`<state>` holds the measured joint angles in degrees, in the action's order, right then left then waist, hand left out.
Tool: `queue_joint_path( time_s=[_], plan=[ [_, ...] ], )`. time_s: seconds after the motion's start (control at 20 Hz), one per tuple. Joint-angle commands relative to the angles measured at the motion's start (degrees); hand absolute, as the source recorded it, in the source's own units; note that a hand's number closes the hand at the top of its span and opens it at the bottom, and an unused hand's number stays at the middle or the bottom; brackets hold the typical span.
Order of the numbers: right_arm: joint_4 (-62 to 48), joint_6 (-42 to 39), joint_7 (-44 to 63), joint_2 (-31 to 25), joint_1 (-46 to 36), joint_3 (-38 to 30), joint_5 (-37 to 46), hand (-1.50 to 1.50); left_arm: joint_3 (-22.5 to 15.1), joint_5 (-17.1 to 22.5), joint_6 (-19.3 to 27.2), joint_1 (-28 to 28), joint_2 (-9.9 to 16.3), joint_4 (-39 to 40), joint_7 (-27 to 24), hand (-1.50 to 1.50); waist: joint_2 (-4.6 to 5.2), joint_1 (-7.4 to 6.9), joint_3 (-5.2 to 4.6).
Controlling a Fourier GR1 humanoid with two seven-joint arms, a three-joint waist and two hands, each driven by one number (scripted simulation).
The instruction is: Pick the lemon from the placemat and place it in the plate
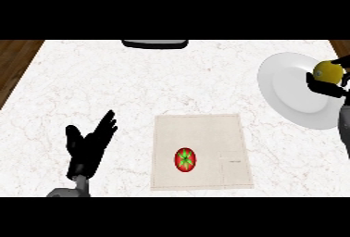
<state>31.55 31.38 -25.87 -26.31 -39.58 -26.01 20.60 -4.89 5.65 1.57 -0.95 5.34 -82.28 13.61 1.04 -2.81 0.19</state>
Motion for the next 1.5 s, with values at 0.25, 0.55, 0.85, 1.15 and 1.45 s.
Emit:
queue_joint_path(
  time_s=[0.25,0.55,0.85,1.15,1.45],
  plan=[
    [-18.0,-10.0,6.7,-6.3,-5.4,5.0,7.2,-1.5,-1.2,-1.8,1.2,-2.6,-1.6,2.6,-0.1,0.0,1.01,-1.64,0.14],
    [-17.9,-13.8,-4.1,-4.5,-5.4,-0.6,1.0,-1.5,0.1,-0.2,-1.2,-1.4,0.2,1.5,-1.6,0.0,1.13,-1.99,0.35],
    [-17.4,-17.5,-11.9,-5.1,-5.4,-9.0,-7.6,-1.5,-1.5,-1.9,0.6,0.3,-1.3,1.3,-1.6,0.0,0.94,-1.42,0.38],
    [-20.9,-27.1,-12.2,-9.7,-3.9,-11.9,-10.6,-1.5,0.4,-0.3,0.3,0.0,-0.2,-0.5,0.3,0.0,0.3,-0.35,0.18],
    [-22.5,-45.0,-15.5,-16.1,2.6,-11.8,-11.3,-1.5,0.4,-0.4,0.6,0.3,-0.7,-0.7,0.2,0.0,0.13,0.54,0.21]
  ],
)
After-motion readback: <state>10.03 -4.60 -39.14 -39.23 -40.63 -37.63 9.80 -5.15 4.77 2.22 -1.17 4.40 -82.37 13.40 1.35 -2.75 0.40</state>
